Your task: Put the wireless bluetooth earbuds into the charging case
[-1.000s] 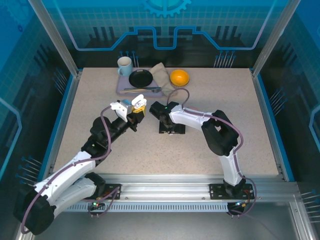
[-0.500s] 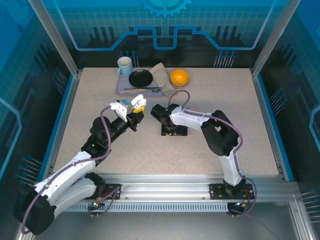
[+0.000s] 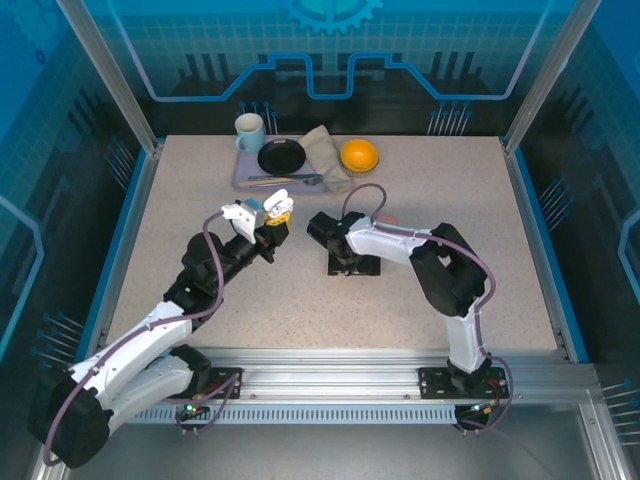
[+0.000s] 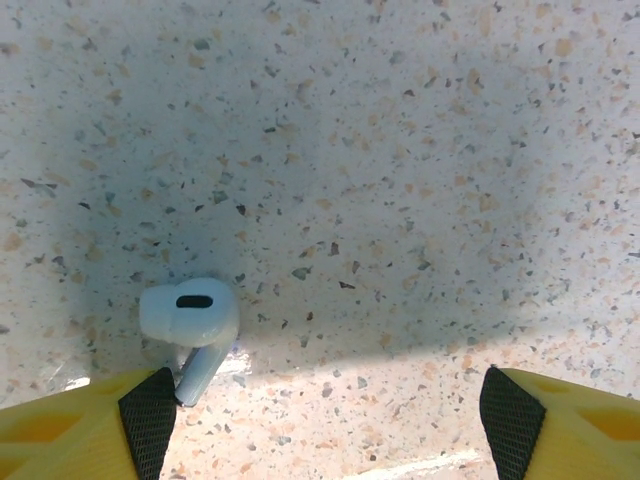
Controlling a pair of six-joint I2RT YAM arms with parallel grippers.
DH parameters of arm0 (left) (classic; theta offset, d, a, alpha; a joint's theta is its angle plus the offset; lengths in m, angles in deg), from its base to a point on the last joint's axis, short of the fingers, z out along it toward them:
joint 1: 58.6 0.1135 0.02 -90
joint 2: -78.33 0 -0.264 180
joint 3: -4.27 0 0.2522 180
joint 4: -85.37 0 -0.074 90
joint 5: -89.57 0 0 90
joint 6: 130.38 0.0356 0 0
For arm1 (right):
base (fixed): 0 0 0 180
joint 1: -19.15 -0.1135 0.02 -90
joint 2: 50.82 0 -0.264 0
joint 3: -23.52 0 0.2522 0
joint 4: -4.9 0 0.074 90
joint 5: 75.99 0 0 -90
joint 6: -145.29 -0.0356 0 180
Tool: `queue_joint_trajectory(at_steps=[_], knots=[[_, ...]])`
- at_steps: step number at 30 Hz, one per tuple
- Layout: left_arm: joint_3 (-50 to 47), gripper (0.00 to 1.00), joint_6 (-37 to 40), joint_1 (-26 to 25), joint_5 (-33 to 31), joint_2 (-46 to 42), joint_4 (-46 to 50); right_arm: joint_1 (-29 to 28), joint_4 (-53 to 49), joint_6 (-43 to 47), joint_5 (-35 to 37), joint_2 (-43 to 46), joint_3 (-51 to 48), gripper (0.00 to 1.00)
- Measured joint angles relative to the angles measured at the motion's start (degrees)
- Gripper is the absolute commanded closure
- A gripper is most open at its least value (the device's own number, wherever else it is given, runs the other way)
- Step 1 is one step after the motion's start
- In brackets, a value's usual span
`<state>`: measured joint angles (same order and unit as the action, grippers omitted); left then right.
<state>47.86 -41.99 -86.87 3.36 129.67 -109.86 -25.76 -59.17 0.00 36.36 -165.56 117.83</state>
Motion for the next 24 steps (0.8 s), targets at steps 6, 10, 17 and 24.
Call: queue_joint_trajectory(at_steps=[6,10,17,24], knots=[[0.0,1.0,0.0,0.0,0.0,0.0,0.0,0.0,-0.2,0.0,0.2,1.6,0.0,0.17],[0.0,1.0,0.0,0.0,0.0,0.0,0.0,0.0,0.0,0.0,0.1,3.3,0.0,0.18],[0.0,1.0,0.0,0.0,0.0,0.0,0.0,0.0,-2.5,-0.8,-0.1,0.4,7.5,0.23],[0.0,1.0,0.0,0.1,0.0,0.0,0.0,0.5,-2.7,-1.6,-1.3,-4.7,10.5,0.36]])
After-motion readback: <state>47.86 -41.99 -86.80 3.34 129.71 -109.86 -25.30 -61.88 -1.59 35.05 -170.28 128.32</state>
